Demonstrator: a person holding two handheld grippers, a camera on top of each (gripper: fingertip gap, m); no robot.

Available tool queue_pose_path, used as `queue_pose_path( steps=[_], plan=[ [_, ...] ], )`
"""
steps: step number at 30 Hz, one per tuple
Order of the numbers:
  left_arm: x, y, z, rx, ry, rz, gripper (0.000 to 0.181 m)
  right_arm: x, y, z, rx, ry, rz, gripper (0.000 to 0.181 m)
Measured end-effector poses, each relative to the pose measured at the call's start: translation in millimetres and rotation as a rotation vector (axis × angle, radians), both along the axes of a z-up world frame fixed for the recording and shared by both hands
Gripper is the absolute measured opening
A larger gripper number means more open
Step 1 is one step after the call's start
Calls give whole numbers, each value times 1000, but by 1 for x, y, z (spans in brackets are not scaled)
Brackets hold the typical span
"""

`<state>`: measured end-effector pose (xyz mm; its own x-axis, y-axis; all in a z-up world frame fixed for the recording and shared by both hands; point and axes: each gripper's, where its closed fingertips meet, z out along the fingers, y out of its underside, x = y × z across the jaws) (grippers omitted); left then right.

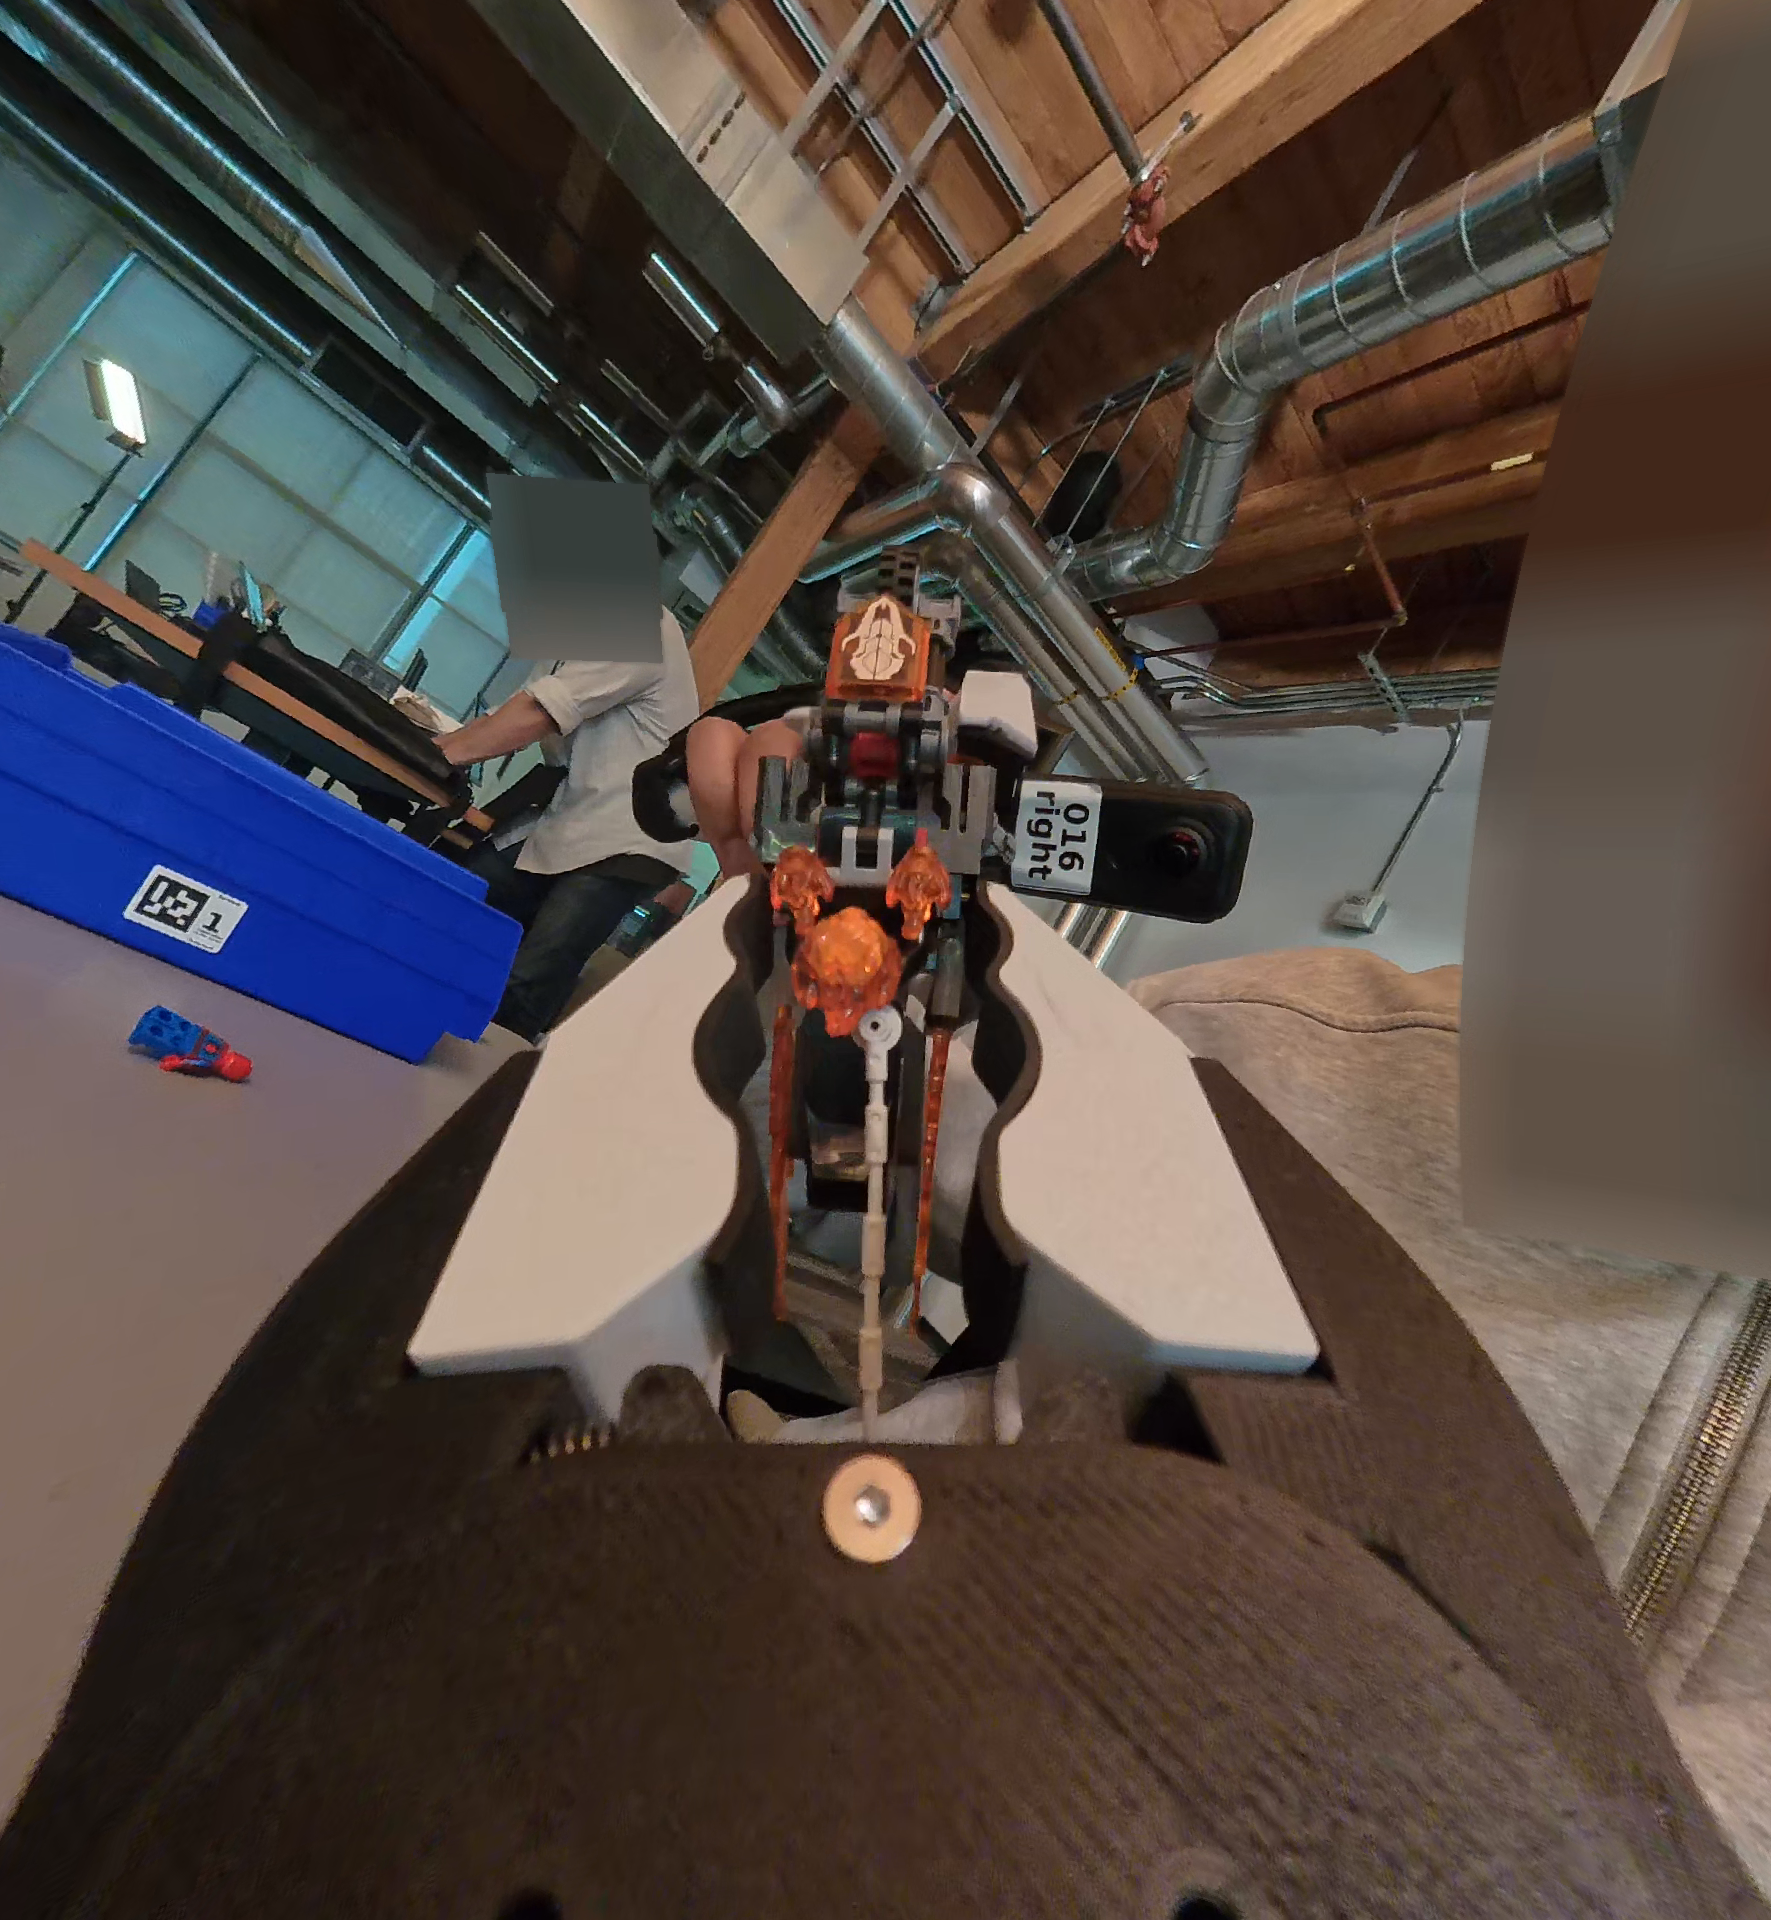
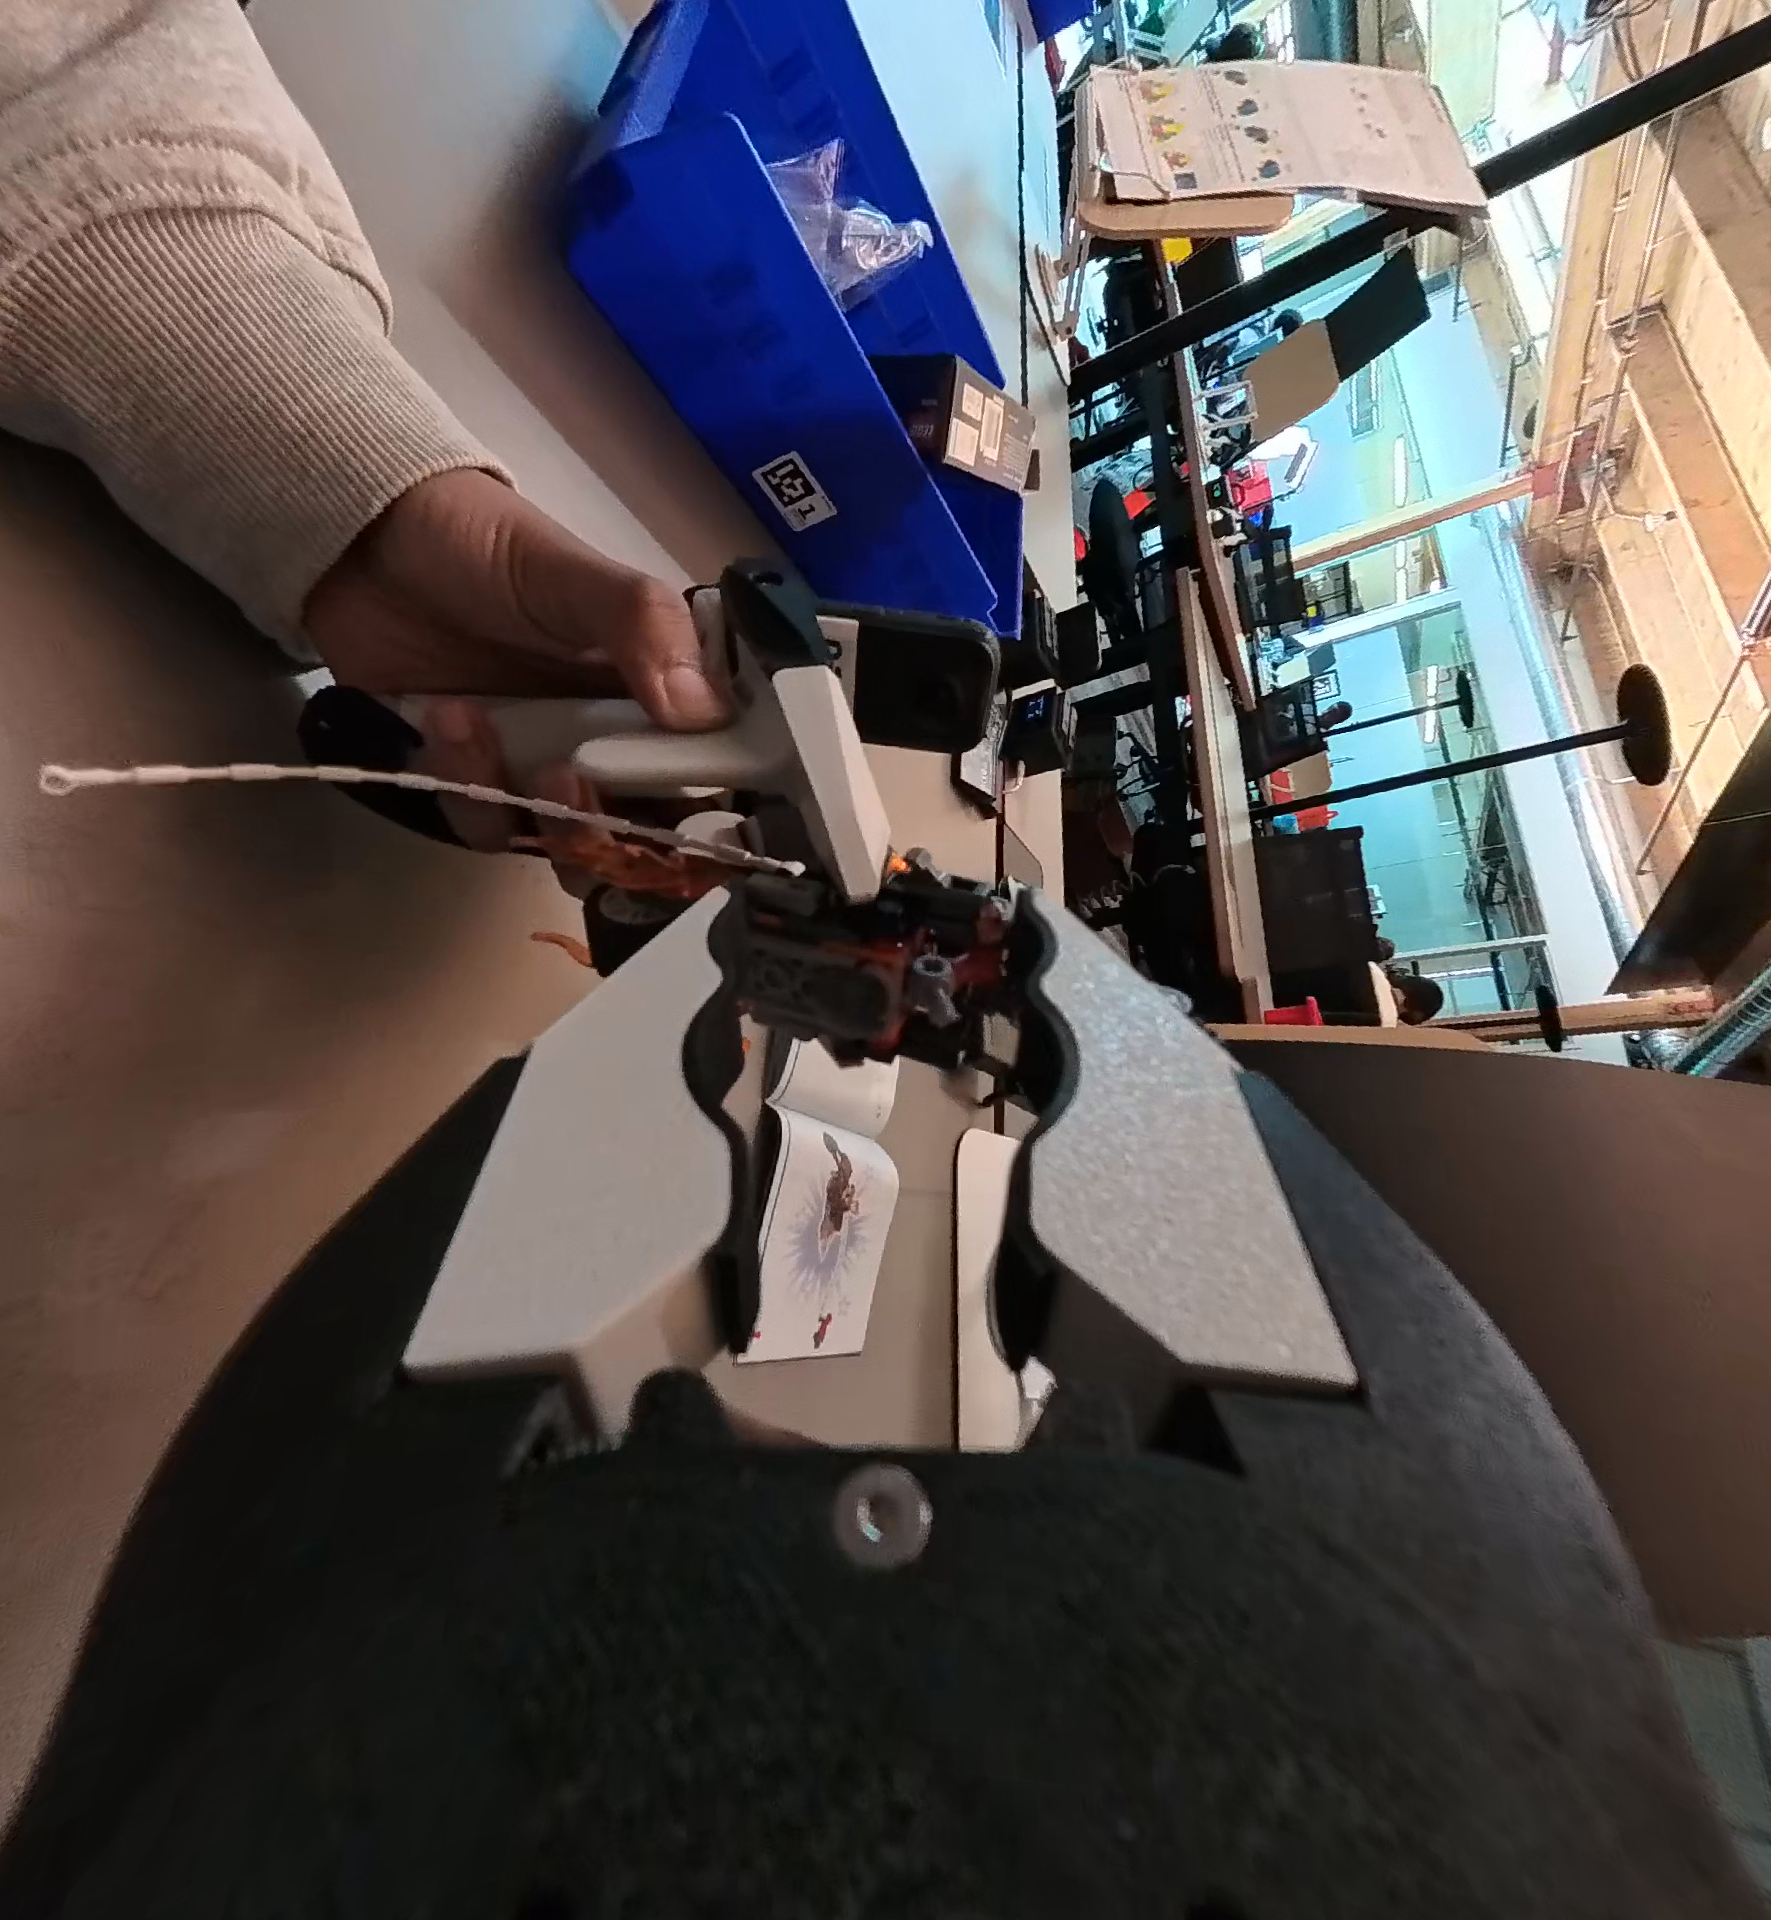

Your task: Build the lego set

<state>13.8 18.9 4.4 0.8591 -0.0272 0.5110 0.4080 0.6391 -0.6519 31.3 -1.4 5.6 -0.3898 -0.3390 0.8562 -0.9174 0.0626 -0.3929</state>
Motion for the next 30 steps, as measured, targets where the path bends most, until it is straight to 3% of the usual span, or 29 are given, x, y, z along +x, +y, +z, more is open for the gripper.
queue_pose_path(
  steps=[6,10,30],
  plan=[
    [0,-2,1,16,3,-1,35,-2,-1,5,-27,-2,-11,55],
    [1,-8,4,59,5,-1,35,-2,1,8,-80,-17,-17,46],
    [2,-7,5,48,11,-1,34,2,3,-3,-24,-46,-4,56]
  ],
)
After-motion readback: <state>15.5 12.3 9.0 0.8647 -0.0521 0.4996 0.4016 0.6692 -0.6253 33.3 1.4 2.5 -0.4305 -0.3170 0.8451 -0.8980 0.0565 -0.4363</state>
